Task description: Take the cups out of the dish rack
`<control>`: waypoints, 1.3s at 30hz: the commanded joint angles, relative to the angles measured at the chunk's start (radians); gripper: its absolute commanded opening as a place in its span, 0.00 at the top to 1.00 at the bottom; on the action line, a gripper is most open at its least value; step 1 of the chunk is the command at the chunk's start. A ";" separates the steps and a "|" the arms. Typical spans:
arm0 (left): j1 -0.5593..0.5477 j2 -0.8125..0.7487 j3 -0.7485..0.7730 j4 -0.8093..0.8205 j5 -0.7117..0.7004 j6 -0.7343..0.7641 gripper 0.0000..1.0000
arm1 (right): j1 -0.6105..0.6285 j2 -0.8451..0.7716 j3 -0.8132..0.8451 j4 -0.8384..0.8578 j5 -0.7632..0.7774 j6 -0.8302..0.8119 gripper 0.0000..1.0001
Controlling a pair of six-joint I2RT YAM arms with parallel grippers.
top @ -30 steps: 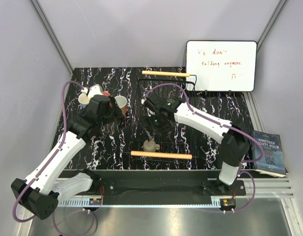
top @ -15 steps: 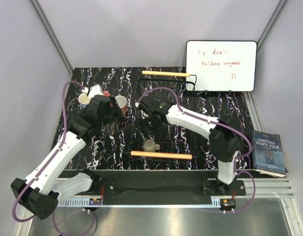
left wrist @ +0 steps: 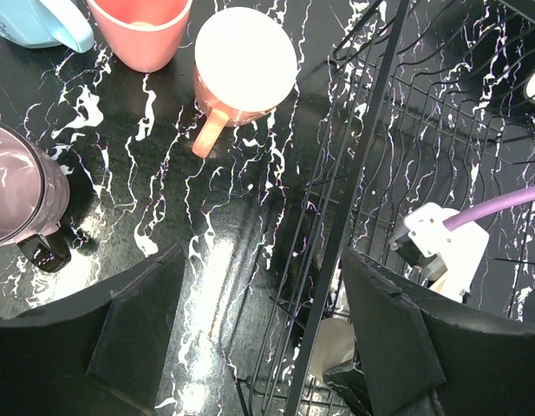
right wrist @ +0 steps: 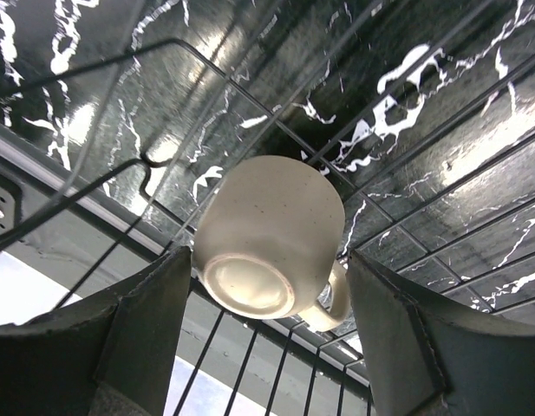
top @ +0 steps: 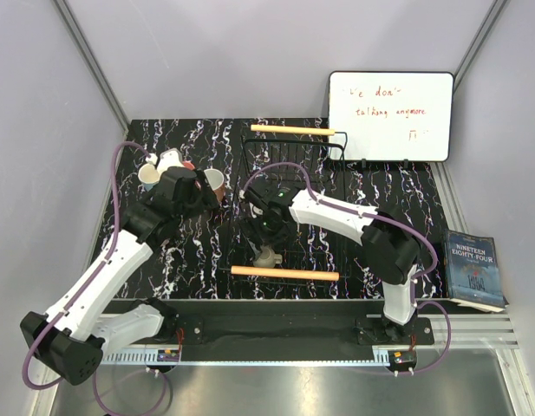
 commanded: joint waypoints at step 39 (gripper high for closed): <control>-0.006 0.071 0.180 0.055 -0.042 0.057 0.18 | 0.018 -0.290 0.179 -0.124 0.479 0.035 1.00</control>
